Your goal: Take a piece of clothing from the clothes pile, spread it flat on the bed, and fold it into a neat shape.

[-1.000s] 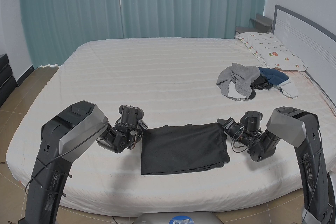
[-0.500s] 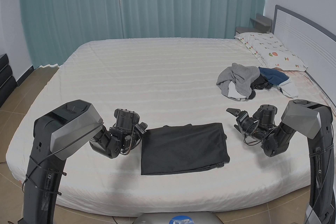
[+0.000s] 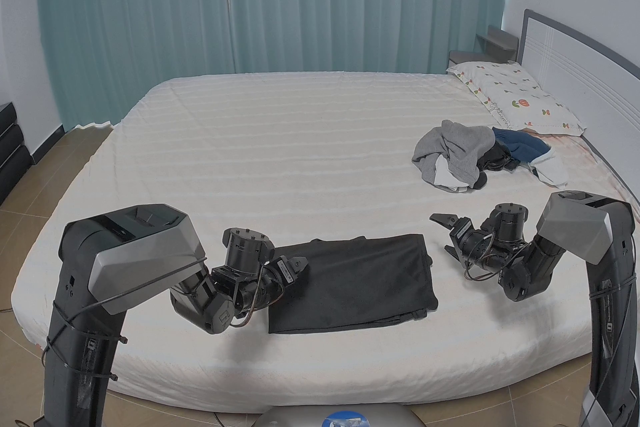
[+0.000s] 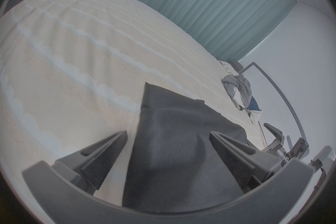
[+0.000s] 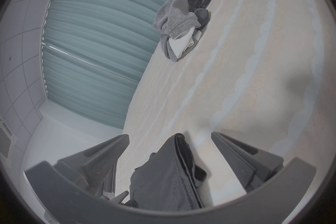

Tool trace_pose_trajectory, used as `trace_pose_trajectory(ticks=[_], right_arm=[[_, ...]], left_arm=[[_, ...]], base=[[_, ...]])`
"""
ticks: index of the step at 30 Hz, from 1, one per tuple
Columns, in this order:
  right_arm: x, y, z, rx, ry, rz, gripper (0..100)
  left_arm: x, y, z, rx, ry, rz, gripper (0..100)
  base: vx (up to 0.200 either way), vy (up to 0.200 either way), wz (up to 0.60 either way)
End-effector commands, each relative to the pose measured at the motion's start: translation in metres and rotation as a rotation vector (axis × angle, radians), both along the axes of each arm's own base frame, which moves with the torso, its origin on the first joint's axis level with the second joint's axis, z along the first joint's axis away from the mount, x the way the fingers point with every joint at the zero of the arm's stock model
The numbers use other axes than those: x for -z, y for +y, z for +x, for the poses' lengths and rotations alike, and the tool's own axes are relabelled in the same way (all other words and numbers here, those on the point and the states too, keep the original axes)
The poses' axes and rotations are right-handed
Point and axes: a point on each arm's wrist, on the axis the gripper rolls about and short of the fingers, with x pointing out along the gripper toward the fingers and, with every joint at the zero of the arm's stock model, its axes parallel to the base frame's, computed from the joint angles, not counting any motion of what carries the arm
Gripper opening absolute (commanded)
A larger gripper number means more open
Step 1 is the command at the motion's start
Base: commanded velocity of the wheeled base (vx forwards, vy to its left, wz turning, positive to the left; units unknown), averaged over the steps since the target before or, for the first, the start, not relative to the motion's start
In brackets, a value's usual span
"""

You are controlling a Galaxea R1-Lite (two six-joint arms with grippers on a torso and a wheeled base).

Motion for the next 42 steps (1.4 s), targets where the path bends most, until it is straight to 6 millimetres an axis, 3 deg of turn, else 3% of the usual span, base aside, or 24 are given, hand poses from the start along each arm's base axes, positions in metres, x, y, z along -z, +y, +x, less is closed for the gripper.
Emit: trace_pose_trajectory(ticks=[1,9,10,24,42], right_arm=[[0.003,0.0,0.0,-0.002,0.006,-0.001,100],[0.003,0.0,0.0,-0.003,0.008,0.0,100],[0.003,0.0,0.0,-0.003,0.008,0.0,100],[0.004,0.0,-0.001,-0.003,0.009,-0.001,100],[0.005,0.0,-0.002,-0.003,0.015,-0.001,100]], left_arm=[[0.001,-0.005,-0.003,0.014,0.002,0.003,100],[0.001,-0.003,-0.004,0.008,0.006,0.004,100],[0.002,-0.002,-0.006,0.0,0.011,0.009,0],[-0.004,0.012,-0.03,-0.033,0.026,0.036,0],[-0.018,0.015,-0.036,-0.064,0.007,0.05,0]], base=[[0.0,0.0,0.0],[0.0,0.0,0.0],[0.0,0.0,0.0],[0.0,0.0,0.0],[0.0,0.0,0.0]])
